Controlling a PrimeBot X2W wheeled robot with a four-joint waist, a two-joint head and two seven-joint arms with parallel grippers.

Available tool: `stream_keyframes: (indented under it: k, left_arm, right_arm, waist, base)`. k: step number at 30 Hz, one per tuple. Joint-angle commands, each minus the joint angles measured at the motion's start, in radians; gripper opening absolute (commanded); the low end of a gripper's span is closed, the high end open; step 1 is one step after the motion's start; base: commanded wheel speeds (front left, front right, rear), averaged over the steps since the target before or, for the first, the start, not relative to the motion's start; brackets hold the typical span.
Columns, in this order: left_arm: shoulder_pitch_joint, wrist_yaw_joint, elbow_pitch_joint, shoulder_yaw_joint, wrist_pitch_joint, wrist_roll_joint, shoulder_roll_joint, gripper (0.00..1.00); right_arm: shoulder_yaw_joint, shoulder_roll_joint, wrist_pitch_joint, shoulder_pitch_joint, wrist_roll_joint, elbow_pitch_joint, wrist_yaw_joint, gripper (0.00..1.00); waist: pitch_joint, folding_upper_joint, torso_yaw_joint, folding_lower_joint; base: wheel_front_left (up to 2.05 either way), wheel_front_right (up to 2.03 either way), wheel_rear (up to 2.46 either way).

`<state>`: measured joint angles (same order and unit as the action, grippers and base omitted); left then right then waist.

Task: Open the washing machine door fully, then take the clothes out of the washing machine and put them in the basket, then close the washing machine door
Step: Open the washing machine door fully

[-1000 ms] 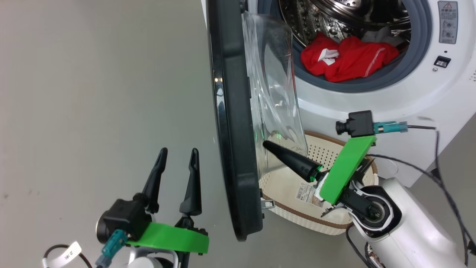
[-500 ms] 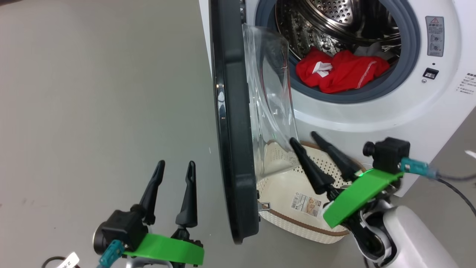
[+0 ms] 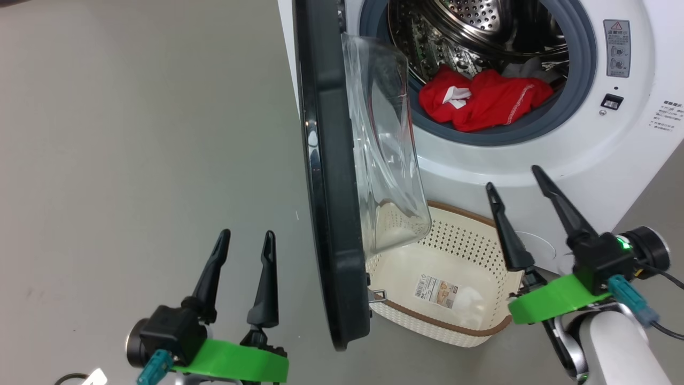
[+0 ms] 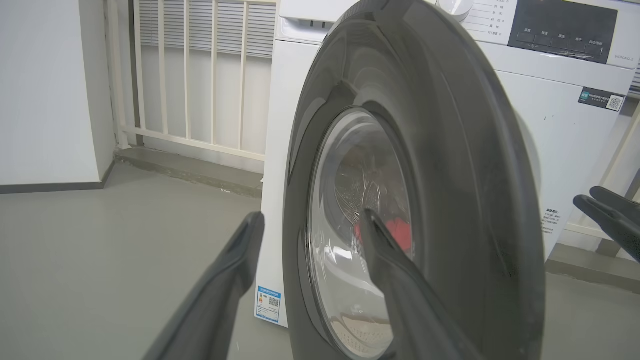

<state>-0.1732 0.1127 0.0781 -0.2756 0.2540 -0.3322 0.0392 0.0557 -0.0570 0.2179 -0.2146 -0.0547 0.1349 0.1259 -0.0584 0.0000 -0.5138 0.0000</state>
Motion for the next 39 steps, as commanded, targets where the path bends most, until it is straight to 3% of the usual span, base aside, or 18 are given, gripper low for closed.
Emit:
stream_keyframes:
  k: [1,10,28,29,30,31,39]
  left_arm:
    - [-0.004,-0.003,-0.032,0.037,0.008,0.011,0.011,1.00]
    - [-0.002,0.005,-0.048,0.042,0.008,-0.001,0.011,1.00]
    - [-0.005,0.009,-0.016,0.043,0.008,0.021,0.011,1.00]
    - [-0.005,0.010,-0.015,0.042,0.008,0.021,0.011,0.96]
    - [-0.004,0.009,-0.011,0.041,0.008,0.022,0.011,0.42]
    - [-0.003,0.009,-0.006,0.039,0.008,0.022,0.011,0.00]
    - [-0.020,0.020,-0.056,0.038,0.008,0.038,0.011,0.00]
  right_arm:
    - [0.004,0.006,0.015,0.001,0.014,-0.039,0.005,1.00]
    - [-0.053,0.007,0.042,0.091,-0.052,-0.081,0.005,1.00]
    - [-0.009,0.007,0.044,0.170,-0.121,-0.099,0.005,1.00]
    - [-0.009,0.007,0.044,0.169,-0.124,-0.099,0.005,1.00]
    - [-0.009,0.007,0.044,0.168,-0.127,-0.099,0.005,1.00]
    - [-0.009,0.007,0.044,0.168,-0.128,-0.099,0.005,1.00]
    - [-0.014,0.007,0.044,0.168,-0.139,-0.099,0.005,1.00]
  waist:
    - [-0.002,0.0000,0.001,0.0000]
    - [-0.010,0.0000,0.005,0.0000]
    - [-0.001,0.0000,0.020,0.0000]
    - [-0.001,0.0000,0.020,0.0000]
    - [-0.001,0.0000,0.020,0.0000]
    - [0.000,0.0000,0.020,0.0000]
    - [0.000,0.0000,0.029,0.0000]
  base:
    - [0.00,0.00,0.00]
    - [0.00,0.00,0.00]
    - [0.00,0.00,0.00]
    - [0.00,0.00,0.00]
    - [0.00,0.00,0.00]
    - [0.00,0.00,0.00]
    - [0.00,0.00,0.00]
